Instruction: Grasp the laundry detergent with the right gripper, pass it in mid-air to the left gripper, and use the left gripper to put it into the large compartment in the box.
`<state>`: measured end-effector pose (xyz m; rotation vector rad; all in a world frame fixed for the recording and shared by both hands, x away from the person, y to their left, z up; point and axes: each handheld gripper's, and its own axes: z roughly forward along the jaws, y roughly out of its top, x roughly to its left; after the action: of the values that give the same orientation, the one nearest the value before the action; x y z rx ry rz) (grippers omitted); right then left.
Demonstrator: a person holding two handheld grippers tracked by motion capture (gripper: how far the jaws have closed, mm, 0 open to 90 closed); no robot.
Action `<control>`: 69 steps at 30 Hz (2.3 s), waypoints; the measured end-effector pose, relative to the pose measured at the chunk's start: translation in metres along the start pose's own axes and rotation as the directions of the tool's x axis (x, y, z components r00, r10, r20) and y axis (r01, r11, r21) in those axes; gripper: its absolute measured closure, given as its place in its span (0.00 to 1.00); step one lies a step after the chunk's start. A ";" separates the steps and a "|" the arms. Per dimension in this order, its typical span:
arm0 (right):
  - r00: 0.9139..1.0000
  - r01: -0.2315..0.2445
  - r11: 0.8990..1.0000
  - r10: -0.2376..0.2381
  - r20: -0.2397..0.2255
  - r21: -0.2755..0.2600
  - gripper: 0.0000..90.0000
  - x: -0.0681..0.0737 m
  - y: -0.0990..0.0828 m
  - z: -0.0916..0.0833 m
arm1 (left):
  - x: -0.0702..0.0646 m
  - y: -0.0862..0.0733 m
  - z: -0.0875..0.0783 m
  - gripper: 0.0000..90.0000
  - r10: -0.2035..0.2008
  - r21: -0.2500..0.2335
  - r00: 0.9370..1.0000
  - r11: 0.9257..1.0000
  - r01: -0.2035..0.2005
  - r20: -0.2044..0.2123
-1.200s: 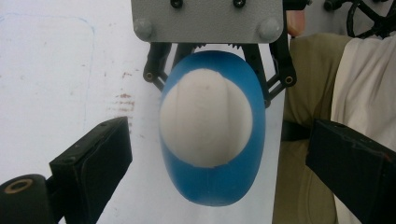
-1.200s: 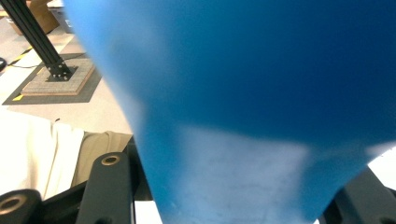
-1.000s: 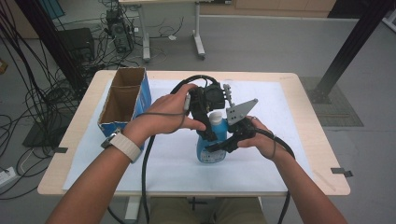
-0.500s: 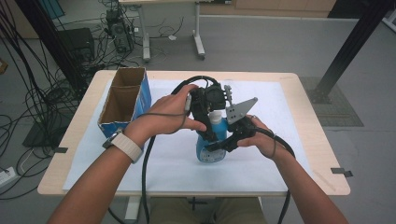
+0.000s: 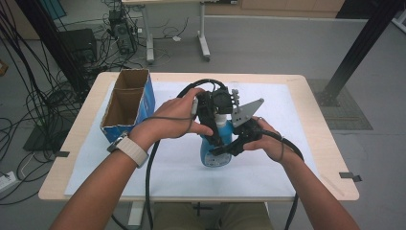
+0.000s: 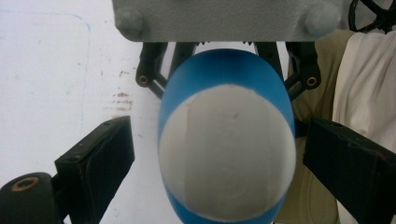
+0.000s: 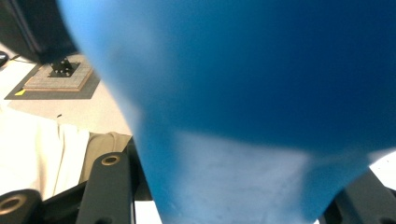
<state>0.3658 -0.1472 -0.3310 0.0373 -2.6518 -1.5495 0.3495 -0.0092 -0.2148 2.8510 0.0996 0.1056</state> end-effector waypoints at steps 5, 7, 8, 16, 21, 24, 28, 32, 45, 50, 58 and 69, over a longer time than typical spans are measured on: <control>1.000 0.007 1.000 -0.007 -0.003 0.007 0.48 0.001 0.003 -0.001 | 0.000 0.001 0.001 0.12 0.005 0.001 1.000 1.000 -0.005 0.003; 1.000 0.008 1.000 -0.008 -0.005 0.010 0.48 0.001 0.004 -0.001 | -0.001 0.002 0.002 0.13 0.010 0.008 1.000 1.000 -0.010 0.004; 1.000 0.009 1.000 -0.009 -0.007 0.011 0.48 0.001 0.004 0.000 | -0.001 0.002 0.002 0.13 0.013 0.009 1.000 1.000 -0.013 0.005; 1.000 0.011 1.000 -0.011 -0.011 0.013 0.48 0.002 0.006 -0.002 | -0.001 0.003 0.003 0.16 0.020 0.019 1.000 1.000 -0.020 0.009; 1.000 0.018 1.000 -0.018 -0.012 0.017 0.48 0.003 0.008 -0.002 | -0.002 0.004 0.005 0.17 0.022 0.021 1.000 1.000 -0.023 0.010; 1.000 0.021 1.000 -0.021 -0.012 0.015 0.48 0.003 0.009 -0.002 | -0.002 0.004 0.005 0.19 0.027 0.025 1.000 0.999 -0.028 0.013; 1.000 0.024 1.000 -0.024 -0.015 0.014 0.48 0.003 0.010 -0.003 | -0.002 0.005 0.006 0.20 0.029 0.027 0.999 0.999 -0.030 0.015; 1.000 0.024 1.000 -0.024 -0.016 0.016 0.48 0.003 0.010 -0.003 | -0.002 0.005 0.006 0.22 0.032 0.033 0.999 0.999 -0.033 0.017; 0.999 0.033 0.999 -0.033 -0.023 0.021 0.48 0.004 0.010 0.000 | -0.003 0.006 0.009 0.28 0.041 0.049 0.999 0.998 -0.043 0.030; 0.999 0.030 0.999 -0.029 -0.024 0.027 0.48 0.004 0.010 0.000 | -0.004 0.006 0.010 0.32 0.051 0.058 0.998 0.997 -0.054 0.039; 0.999 0.024 0.999 -0.023 -0.035 0.025 0.48 0.005 0.010 0.002 | -0.005 0.007 0.011 0.39 0.053 0.062 0.998 0.997 -0.056 0.045; 0.999 0.023 0.999 -0.022 -0.039 0.027 0.48 0.006 0.010 0.003 | -0.005 0.007 0.013 0.40 0.048 0.074 0.998 0.996 -0.052 0.052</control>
<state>0.3597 -0.1400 -0.3240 0.0981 -2.6519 -1.5022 0.3457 -0.0197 -0.2253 2.9295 0.0227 0.0417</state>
